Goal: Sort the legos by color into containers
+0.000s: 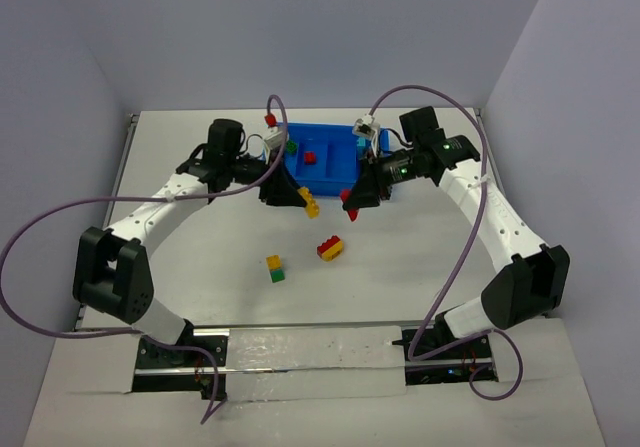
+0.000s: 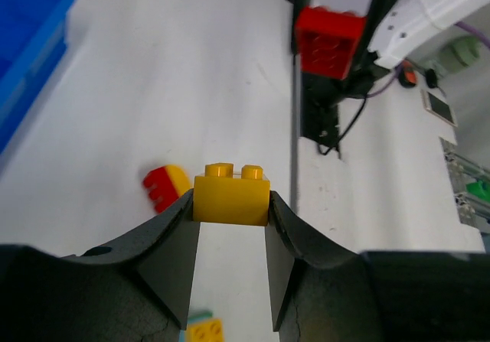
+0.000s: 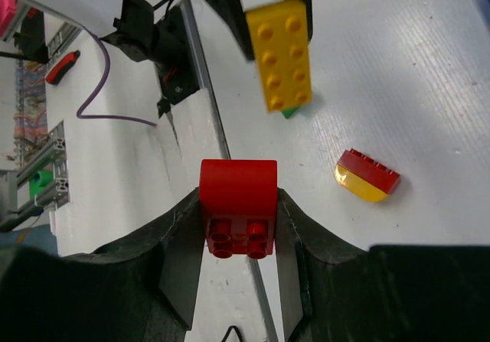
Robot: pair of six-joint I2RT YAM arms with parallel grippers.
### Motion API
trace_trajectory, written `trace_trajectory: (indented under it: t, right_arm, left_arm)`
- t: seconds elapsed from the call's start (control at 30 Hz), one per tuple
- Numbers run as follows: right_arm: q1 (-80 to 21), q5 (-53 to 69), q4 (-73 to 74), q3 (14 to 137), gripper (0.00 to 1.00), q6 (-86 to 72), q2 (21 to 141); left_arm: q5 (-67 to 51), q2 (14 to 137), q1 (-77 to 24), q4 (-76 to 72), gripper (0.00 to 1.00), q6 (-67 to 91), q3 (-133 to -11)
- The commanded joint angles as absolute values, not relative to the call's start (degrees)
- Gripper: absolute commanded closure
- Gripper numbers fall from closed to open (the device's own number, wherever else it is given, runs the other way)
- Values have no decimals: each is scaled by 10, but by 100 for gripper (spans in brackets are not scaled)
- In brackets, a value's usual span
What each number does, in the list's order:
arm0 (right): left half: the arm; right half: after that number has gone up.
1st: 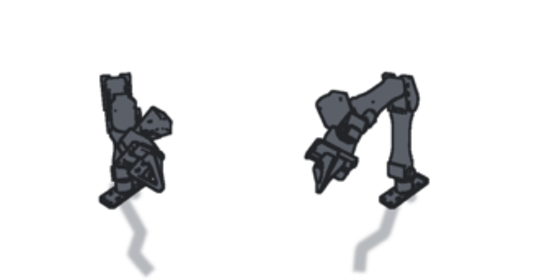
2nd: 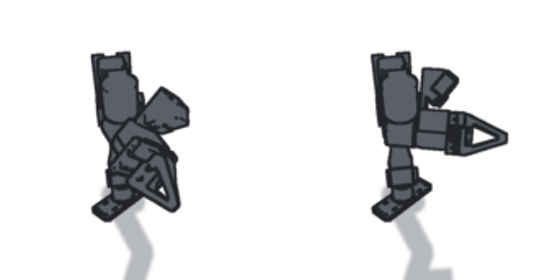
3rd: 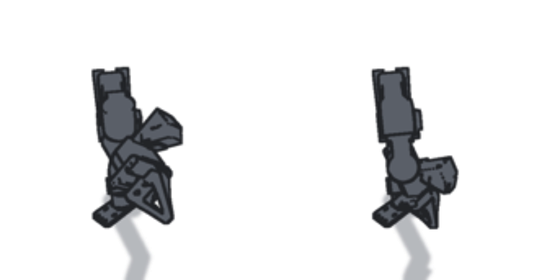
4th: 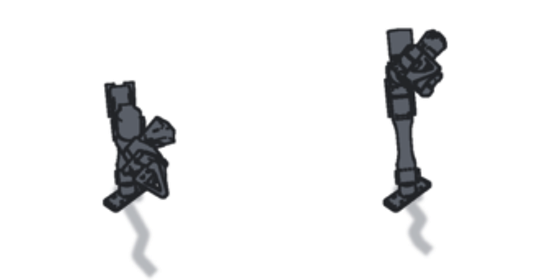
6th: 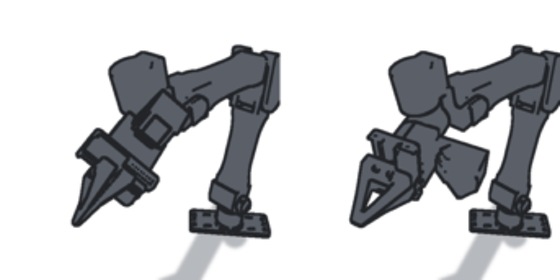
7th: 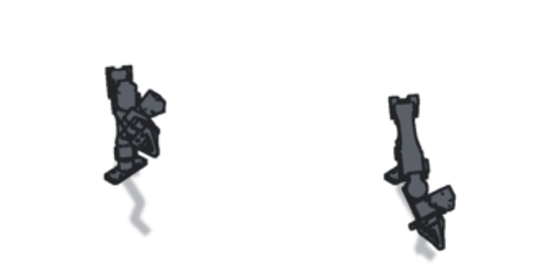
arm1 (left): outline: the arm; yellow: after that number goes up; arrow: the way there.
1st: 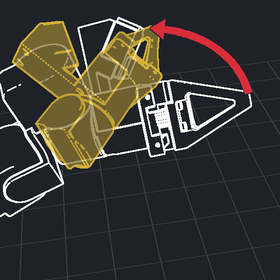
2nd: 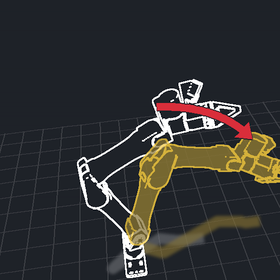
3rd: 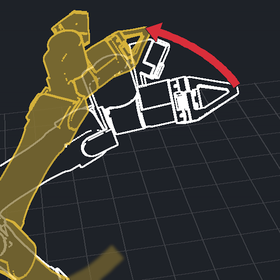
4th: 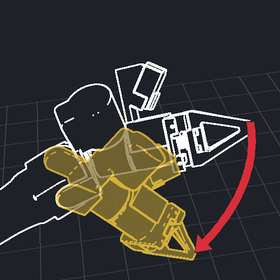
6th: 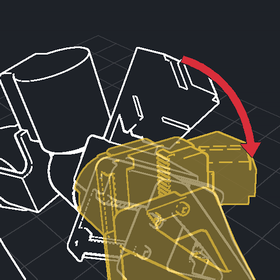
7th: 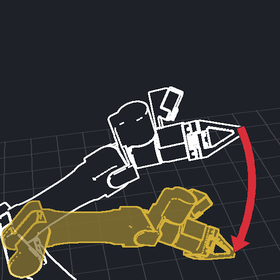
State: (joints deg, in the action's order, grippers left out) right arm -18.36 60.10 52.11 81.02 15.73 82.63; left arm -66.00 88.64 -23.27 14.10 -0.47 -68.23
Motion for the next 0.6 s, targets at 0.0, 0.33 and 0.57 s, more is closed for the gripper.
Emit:
trace_trajectory:
  t: [0.0, 0.33, 0.57]
  right_arm:
    - [-181, 557, 492, 853, 100, 143, 834]
    - [-197, 327, 193, 865, 100, -32, 904]
    - [-230, 248, 87, 925, 100, -55, 1030]
  left_arm:
    - [-609, 849, -197, 197, 100, -71, -703]
    - [-486, 793, -125, 90, 100, 43, -665]
    - [-443, 780, -107, 94, 100, 62, -663]
